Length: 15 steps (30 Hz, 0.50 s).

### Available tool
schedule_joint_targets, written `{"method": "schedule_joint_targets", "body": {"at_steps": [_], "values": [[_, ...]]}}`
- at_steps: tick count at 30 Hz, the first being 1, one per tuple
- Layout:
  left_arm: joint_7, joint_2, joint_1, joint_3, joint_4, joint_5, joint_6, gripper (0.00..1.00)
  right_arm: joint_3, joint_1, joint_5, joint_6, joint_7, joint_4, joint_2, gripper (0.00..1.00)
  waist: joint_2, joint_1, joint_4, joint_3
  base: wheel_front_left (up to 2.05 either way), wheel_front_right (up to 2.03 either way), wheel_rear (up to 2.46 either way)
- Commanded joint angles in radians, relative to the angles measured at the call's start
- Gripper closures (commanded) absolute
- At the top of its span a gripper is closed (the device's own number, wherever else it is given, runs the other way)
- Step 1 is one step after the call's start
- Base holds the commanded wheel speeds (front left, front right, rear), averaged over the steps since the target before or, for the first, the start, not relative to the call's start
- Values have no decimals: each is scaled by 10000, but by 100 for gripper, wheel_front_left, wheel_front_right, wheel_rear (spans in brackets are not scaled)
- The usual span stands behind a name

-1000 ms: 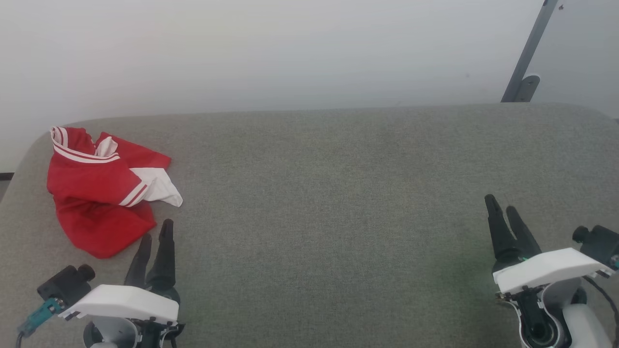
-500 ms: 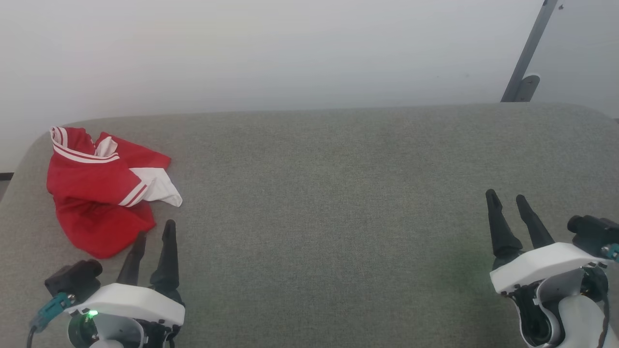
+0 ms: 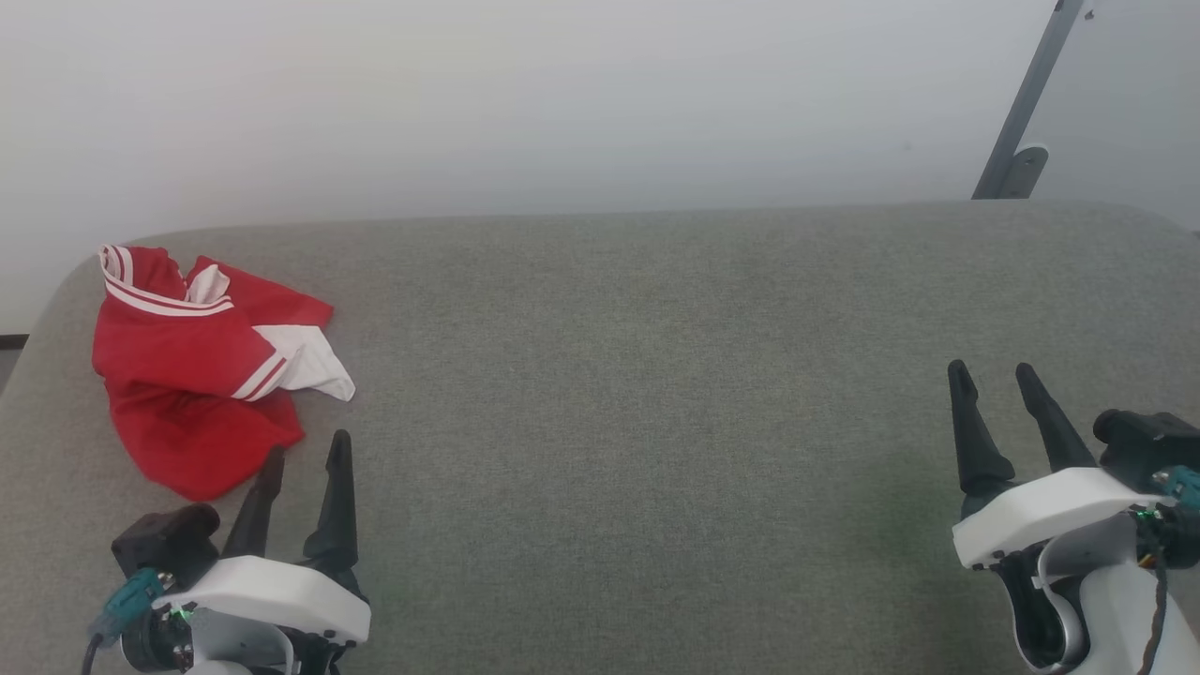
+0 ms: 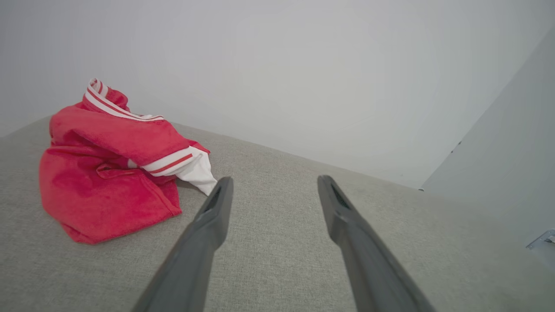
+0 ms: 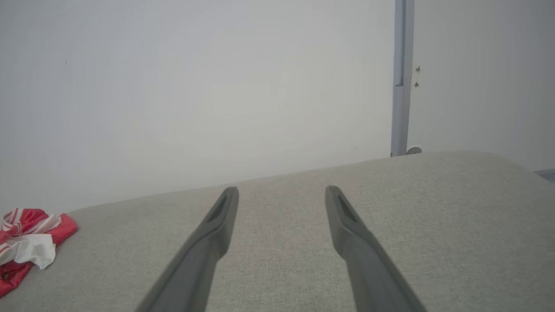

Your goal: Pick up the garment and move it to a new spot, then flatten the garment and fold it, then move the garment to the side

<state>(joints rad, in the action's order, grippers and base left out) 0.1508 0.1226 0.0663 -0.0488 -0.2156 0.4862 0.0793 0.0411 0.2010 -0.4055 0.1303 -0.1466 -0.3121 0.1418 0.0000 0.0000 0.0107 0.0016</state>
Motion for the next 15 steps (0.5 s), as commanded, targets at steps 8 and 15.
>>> {"method": "schedule_joint_targets", "body": {"at_steps": [8, 15], "values": [[277, 114, -12, 32, 57, -1014, -1, 0, 67, 208, 1002, 5, -332, 55, -13, 0, 0, 0, -27, -7, 0, 0, 0], [438, 101, -30, -11, -70, -1615, 42, 0, 152, 188, 1448, 5, -486, 11, 29, 0, 0, 0, -20, -29, 0, 0, 0]]}}
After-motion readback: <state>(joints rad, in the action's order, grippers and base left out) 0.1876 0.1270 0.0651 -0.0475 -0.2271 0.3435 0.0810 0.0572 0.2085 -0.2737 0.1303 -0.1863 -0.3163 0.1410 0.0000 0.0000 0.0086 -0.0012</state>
